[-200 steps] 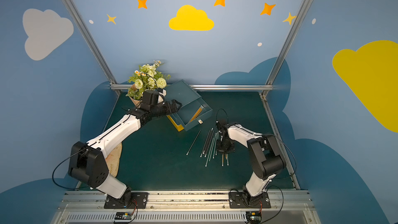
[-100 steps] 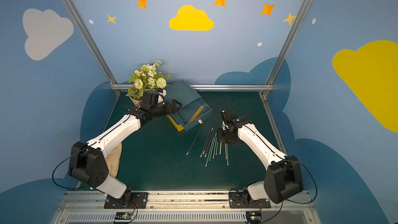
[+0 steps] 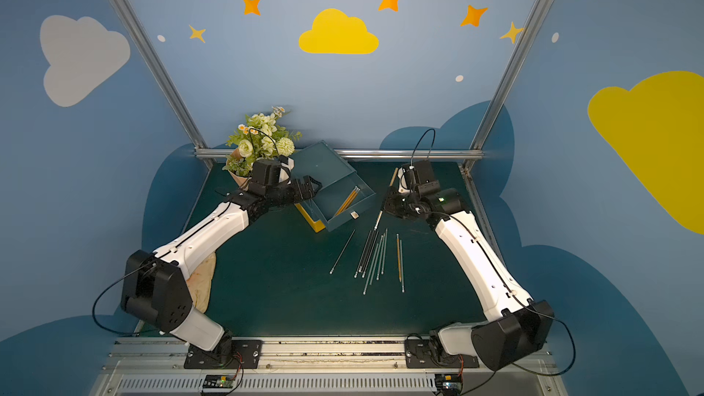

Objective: Please place the pencils in the drawer according to their color
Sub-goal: Place the pencil in the drawer.

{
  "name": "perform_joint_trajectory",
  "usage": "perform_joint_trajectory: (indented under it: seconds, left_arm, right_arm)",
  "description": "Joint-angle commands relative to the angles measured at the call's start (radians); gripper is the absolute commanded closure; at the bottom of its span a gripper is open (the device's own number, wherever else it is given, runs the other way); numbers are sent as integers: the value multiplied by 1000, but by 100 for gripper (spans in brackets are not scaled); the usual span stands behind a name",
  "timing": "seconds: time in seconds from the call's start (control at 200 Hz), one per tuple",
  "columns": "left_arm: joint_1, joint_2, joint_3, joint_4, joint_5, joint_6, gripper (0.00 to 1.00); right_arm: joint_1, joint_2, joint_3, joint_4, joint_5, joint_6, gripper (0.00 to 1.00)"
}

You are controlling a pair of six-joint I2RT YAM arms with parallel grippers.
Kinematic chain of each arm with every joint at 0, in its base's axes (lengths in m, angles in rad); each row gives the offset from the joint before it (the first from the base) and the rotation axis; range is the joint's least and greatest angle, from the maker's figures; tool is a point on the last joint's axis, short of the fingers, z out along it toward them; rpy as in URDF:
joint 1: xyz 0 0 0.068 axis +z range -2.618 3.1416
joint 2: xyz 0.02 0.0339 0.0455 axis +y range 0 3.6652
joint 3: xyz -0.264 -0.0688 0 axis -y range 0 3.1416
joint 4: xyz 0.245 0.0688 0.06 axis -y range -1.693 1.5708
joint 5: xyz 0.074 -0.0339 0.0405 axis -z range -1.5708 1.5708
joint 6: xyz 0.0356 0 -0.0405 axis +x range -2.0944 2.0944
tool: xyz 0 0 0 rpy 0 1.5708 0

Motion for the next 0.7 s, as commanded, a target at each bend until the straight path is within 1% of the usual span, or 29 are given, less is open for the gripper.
perform_joint_trajectory:
  seconds: [0.0,0.255,0.4,0.516,0.696]
  left_arm:
    - [-3,20,10,9,7,1,0]
    - [-3,23,9,8,7,3,0]
    - [-4,23,10,10,8,1,0]
    - [-3,23,11,10,9,3,0]
    - [-5,19,13,10,7,5,0]
  right_arm:
    - [27,87,70,109,-23,87,100]
    - [86,268,216,180,7,129,100]
    - [115,340,267,197,9,144,100]
    - [138,378,283,197,10,154,100]
    - [176,394,257,191,4,180,100]
